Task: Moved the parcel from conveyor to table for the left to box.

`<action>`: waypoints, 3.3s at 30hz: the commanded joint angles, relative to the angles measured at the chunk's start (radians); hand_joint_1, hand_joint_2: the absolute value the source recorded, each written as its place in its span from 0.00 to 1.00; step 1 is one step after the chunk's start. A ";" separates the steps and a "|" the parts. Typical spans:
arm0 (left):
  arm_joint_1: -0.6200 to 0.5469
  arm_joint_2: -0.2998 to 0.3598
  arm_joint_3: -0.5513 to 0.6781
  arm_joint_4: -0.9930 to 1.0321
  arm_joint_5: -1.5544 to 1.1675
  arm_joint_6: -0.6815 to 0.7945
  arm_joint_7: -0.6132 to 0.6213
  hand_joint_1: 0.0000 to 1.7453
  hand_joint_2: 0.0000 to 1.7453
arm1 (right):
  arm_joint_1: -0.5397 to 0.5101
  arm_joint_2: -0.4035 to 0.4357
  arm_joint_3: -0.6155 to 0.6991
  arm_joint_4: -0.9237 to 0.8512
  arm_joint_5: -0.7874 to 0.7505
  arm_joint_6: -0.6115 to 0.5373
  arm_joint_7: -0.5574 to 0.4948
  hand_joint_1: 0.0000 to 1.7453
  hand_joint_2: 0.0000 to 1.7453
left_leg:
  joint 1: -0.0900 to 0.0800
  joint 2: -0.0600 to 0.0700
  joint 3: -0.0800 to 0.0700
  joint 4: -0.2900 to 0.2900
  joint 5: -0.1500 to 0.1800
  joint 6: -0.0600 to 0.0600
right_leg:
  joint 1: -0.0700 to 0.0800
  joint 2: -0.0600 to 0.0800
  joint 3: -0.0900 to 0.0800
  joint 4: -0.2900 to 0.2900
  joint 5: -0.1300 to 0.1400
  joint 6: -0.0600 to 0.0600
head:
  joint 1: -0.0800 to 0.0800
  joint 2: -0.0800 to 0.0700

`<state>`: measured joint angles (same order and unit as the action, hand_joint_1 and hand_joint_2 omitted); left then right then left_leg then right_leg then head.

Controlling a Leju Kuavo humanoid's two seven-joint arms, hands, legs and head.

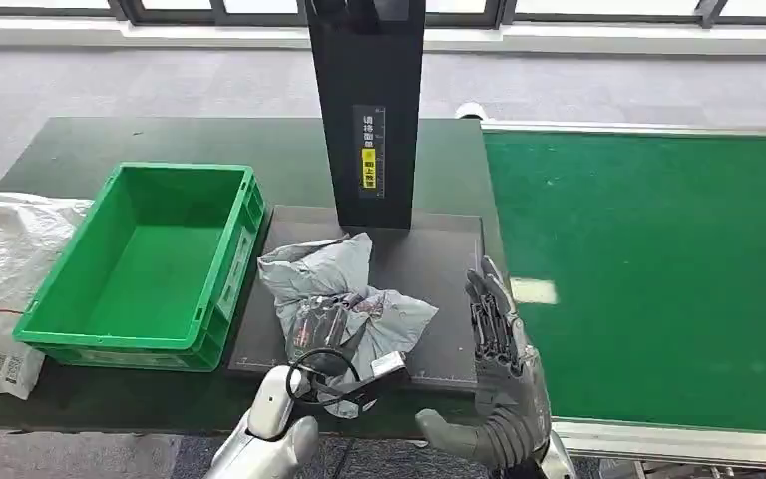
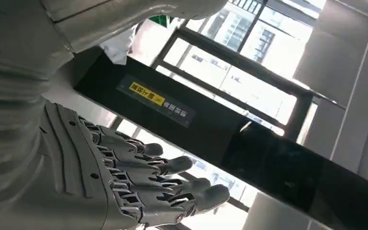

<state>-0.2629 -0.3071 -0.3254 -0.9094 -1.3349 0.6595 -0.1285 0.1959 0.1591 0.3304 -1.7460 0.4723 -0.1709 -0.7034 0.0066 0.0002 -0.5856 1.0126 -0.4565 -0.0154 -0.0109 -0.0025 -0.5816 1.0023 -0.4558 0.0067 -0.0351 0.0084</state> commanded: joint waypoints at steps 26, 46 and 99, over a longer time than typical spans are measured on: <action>-0.032 -0.002 0.263 -0.558 -0.057 0.039 -0.205 1.00 1.00 | 0.038 -0.023 0.026 -0.031 -0.008 -0.013 0.005 0.00 1.00 | 0.000 0.001 -0.002 -0.001 0.000 0.000 | 0.000 0.001 -0.003 -0.001 0.000 -0.001 | 0.000 0.000; -0.650 0.312 0.622 0.437 -0.016 0.039 0.019 1.00 1.00 | -0.032 -0.029 0.030 0.043 -0.045 0.042 0.005 0.00 1.00 | 0.001 0.003 0.000 -0.002 0.006 -0.004 | 0.003 0.003 -0.003 0.000 0.005 -0.006 | 0.000 0.000; -0.511 0.186 0.896 0.140 0.095 0.039 -0.130 0.00 0.00 | -0.094 -0.027 0.011 0.130 -0.005 0.012 0.005 0.00 1.00 | 0.003 0.002 -0.004 -0.002 0.006 -0.004 | 0.004 0.003 -0.006 -0.001 0.006 -0.005 | 0.000 0.000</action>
<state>-0.7822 -0.0709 0.4463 -0.6751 -1.2375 0.6989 -0.2552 0.1441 0.1556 0.3307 -1.7018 0.4681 -0.1530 -0.7031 0.0091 0.0019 -0.5911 1.0127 -0.4507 -0.0201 -0.0079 -0.0003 -0.5895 1.0041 -0.4508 0.0015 -0.0351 0.0084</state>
